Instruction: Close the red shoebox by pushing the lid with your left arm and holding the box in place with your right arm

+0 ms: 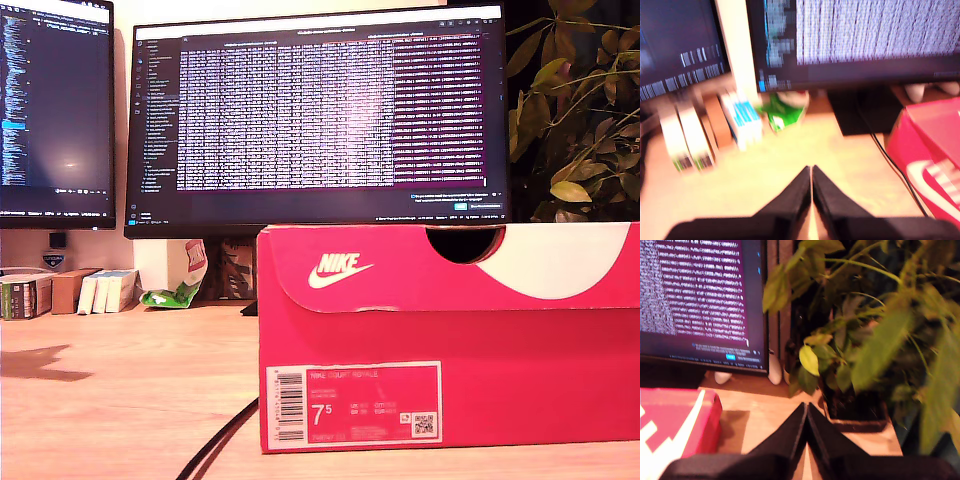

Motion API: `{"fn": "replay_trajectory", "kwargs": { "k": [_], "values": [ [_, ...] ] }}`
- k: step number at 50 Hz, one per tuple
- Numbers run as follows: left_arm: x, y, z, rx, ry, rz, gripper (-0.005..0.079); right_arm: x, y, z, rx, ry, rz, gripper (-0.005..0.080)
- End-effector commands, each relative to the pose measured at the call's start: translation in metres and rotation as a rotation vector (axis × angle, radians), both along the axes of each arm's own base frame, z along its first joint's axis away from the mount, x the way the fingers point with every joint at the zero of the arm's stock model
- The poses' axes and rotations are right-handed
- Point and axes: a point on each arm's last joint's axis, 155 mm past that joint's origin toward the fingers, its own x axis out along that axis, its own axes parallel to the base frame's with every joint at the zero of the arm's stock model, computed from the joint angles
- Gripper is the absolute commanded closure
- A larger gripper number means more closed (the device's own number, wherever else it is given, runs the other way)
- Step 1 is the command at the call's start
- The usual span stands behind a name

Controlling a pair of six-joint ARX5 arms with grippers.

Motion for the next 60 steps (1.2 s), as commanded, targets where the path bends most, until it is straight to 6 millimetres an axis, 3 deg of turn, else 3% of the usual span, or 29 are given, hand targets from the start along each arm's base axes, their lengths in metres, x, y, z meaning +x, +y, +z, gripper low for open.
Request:
{"fn": "replay_trajectory", "kwargs": {
  "k": [1, 28, 41, 60],
  "values": [
    [-0.006, -0.003, 0.008, -0.001, -0.037, -0.004, 0.0761, -0.008, -0.001, -0.005, 0.004, -0.013, -0.007, 0.0765],
    [-0.019, -0.038, 0.011, -0.004, -0.055, -0.114, 0.0761, -0.066, -0.001, 0.004, 0.027, -0.174, -0.03, 0.0765],
    [-0.034, -0.035, -0.017, -0.005, -0.046, -0.088, 0.0761, -0.073, 0.004, -0.006, 0.046, -0.186, -0.011, 0.0765],
    [-0.06, -0.027, -0.031, -0.045, -0.107, -0.033, 0.0761, -0.092, 0.006, -0.028, 0.106, -0.218, -0.013, 0.0764]
  ]
}}
